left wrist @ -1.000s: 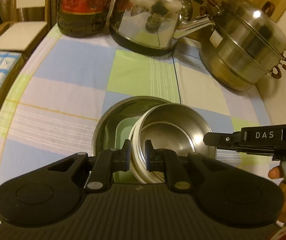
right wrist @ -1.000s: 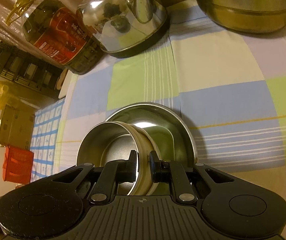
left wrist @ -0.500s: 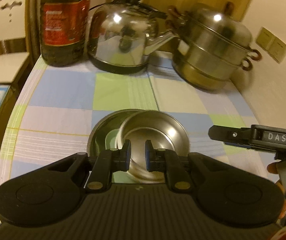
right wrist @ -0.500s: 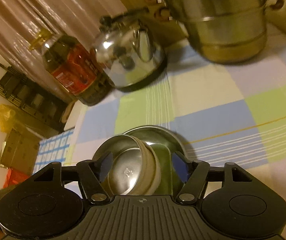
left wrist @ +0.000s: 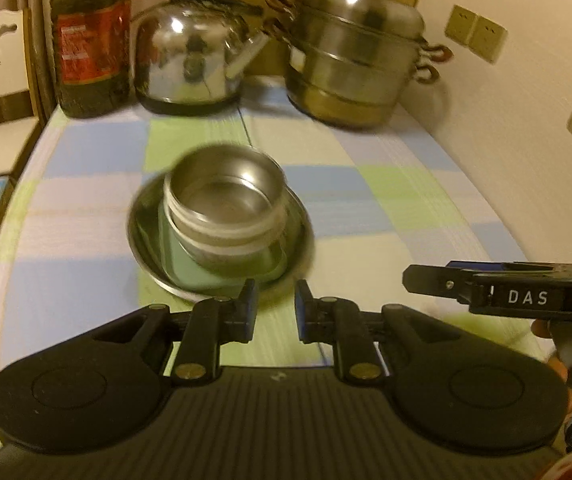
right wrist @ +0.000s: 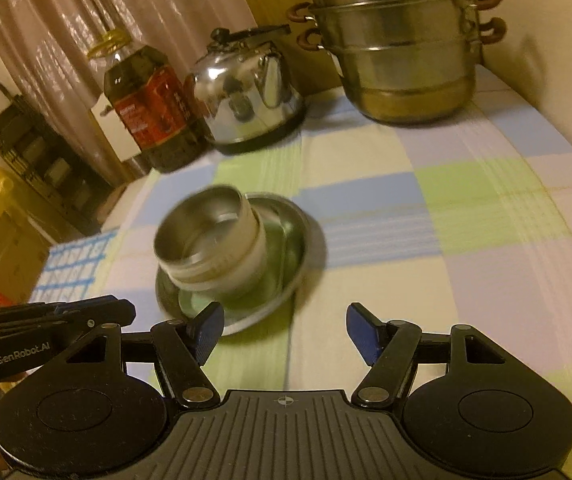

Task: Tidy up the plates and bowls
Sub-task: 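Pull both grippers back from the steel tray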

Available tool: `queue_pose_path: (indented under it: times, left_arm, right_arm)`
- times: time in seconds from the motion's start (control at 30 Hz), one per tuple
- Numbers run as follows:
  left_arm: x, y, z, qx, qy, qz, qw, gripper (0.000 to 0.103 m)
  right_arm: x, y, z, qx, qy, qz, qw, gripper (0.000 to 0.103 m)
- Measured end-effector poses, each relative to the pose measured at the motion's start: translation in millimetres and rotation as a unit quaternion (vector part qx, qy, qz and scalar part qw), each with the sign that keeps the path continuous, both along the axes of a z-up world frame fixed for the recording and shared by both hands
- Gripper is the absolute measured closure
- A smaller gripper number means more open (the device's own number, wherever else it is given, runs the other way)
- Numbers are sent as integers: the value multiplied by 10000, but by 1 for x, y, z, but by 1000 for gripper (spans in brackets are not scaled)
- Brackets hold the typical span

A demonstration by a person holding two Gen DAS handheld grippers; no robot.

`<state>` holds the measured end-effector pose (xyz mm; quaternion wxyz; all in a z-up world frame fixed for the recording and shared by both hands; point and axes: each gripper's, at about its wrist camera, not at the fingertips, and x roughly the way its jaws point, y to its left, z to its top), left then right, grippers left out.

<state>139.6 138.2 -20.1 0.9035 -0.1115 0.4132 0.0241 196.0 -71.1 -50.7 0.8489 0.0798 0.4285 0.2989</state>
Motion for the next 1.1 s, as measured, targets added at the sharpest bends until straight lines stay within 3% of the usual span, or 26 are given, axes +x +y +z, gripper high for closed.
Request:
queue_pose_path:
  times: [0.5, 1.1]
  left_arm:
    - [-67, -71, 0, 31, 69, -36, 10000, 86]
    - [-108, -99, 8, 143, -51, -199, 9997, 86]
  right_arm:
    - [-75, -53, -3, -360, 96, 168, 9992, 35]
    - [-124, -70, 1, -435, -10, 157, 9989, 35]
